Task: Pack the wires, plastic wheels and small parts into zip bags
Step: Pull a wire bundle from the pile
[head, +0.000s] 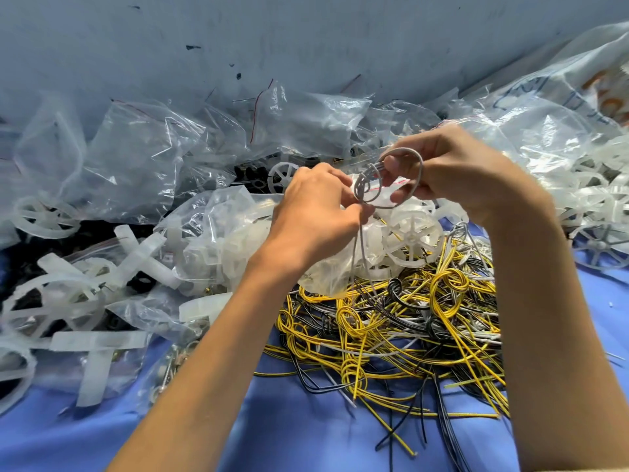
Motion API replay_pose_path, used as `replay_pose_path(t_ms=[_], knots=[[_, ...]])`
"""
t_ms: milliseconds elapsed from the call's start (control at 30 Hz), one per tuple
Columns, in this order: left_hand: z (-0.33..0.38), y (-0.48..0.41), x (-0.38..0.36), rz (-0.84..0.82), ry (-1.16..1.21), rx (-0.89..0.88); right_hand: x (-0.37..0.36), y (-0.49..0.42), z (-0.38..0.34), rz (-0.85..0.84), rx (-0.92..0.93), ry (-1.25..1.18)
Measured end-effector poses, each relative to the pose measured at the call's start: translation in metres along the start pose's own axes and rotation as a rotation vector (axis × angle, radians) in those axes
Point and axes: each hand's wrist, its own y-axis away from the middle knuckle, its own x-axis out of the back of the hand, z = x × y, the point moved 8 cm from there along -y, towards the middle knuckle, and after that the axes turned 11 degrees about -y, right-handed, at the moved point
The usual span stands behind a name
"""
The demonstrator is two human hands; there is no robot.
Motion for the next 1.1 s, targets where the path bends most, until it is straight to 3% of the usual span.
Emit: replay_pose_path(t_ms=[233,533,767,967,1100], knots=[[0.002,0.002,-0.003,-0.112,-0.151,-0.067,0.014,-0.007,0.012,0.107,0.005,0.287],[0.0,0.006,0.001,-0.222,-0.167,-0.106,0.011,-0.005,0.006,0.135,0.062,0.279],[-0.002,0.004,0.007,-0.18,-0.142,-0.093,0.014,-0.004,-0.008,0.316,0.197,0.316],[-0.012,0.002,0.005,-0.08,-0.127,0.041,0.002,-0.01,0.007,0.191,0.028,0.454],[-0.013,-0.001,0.004,-0.071,-0.128,0.048,-0.019,-0.01,0.009,-0.016,-0.048,0.495]])
